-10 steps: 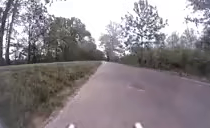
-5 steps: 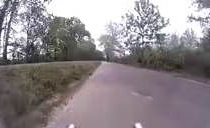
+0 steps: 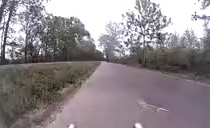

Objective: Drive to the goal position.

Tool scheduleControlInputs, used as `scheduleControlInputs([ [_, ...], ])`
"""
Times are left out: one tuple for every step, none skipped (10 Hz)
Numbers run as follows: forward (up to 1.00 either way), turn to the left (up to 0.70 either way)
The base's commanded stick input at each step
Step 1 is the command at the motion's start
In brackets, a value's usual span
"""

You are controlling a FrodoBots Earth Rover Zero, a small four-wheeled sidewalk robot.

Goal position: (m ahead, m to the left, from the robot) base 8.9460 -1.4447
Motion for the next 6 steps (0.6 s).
scheduleControlInputs([
  [1.0,0.0],
  [1.0,0.0],
  [1.0,0.0],
  [1.0,0.0],
  [1.0,0.0],
  [1.0,0.0],
])
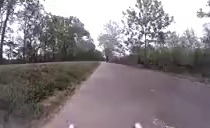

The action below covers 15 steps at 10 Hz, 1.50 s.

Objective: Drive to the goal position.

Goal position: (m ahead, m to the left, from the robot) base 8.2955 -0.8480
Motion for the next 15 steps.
scheduleControlInputs([
  [1.0,0.0],
  [1.0,0.0],
  [1.0,0.0],
  [1.0,0.0],
  [1.0,0.0],
  [1.0,0.0],
  [1.0,0.0],
  [1.0,0.0],
  [1.0,0.0],
  [1.0,0.0],
  [1.0,0.0],
  [1.0,0.0],
  [1.0,0.0],
  [1.0,0.0],
  [1.0,0.0],
])
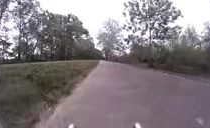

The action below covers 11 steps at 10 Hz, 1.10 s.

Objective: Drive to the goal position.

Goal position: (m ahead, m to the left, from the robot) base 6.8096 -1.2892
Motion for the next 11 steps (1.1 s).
scheduleControlInputs([
  [1.0,0.0],
  [1.0,0.0],
  [1.0,0.0],
  [1.0,0.0],
  [1.0,0.0],
  [1.0,0.0],
  [1.0,0.0],
  [1.0,0.0],
  [1.0,0.0],
  [1.0,0.0],
  [1.0,0.0],
])
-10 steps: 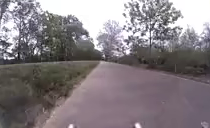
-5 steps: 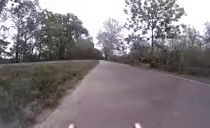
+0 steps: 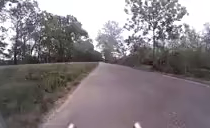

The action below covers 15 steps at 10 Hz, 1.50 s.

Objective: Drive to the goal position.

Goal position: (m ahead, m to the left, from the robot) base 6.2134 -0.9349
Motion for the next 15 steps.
scheduleControlInputs([
  [1.0,0.0],
  [1.0,0.0],
  [1.0,0.0],
  [1.0,0.0],
  [1.0,0.0],
  [1.0,0.0],
  [1.0,0.0],
  [1.0,0.0],
  [1.0,0.0],
  [1.0,0.0],
  [1.0,0.0],
  [1.0,0.0],
  [1.0,0.0],
  [1.0,0.0],
  [1.0,0.0],
])
